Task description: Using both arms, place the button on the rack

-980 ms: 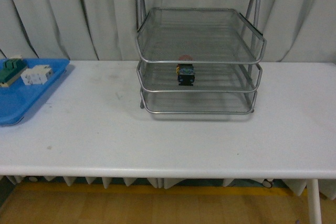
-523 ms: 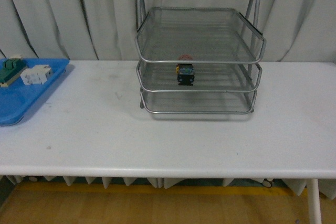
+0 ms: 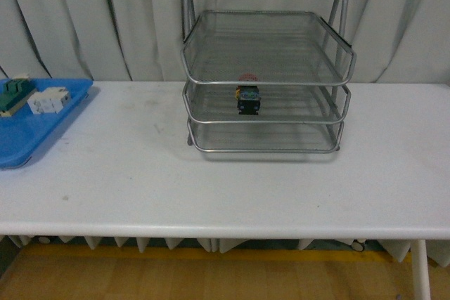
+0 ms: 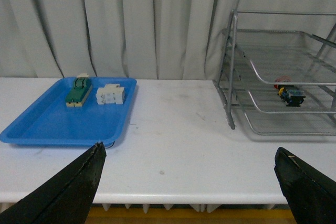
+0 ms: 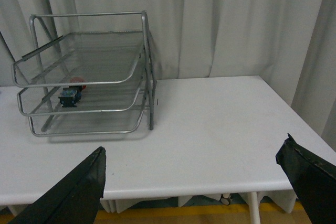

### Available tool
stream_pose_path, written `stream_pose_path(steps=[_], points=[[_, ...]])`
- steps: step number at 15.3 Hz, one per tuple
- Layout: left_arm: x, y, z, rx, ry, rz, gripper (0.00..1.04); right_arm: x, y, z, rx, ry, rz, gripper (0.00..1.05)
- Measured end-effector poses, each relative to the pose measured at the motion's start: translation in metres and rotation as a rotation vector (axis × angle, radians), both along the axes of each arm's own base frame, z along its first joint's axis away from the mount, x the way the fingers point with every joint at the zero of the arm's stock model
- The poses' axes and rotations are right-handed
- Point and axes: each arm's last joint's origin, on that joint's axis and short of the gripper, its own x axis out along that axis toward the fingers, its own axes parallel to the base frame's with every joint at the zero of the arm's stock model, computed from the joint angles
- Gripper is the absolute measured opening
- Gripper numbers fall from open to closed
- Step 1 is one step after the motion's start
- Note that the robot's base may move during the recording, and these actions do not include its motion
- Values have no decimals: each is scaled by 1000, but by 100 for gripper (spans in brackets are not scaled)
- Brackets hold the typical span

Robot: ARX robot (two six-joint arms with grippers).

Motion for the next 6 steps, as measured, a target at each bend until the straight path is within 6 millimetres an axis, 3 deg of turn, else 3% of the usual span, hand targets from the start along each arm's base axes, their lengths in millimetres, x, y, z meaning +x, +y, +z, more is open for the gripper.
stream_pose_path(steps=[6], points=[[0,0,0,0,0,0,98,0,0,0,0,0,0,98]])
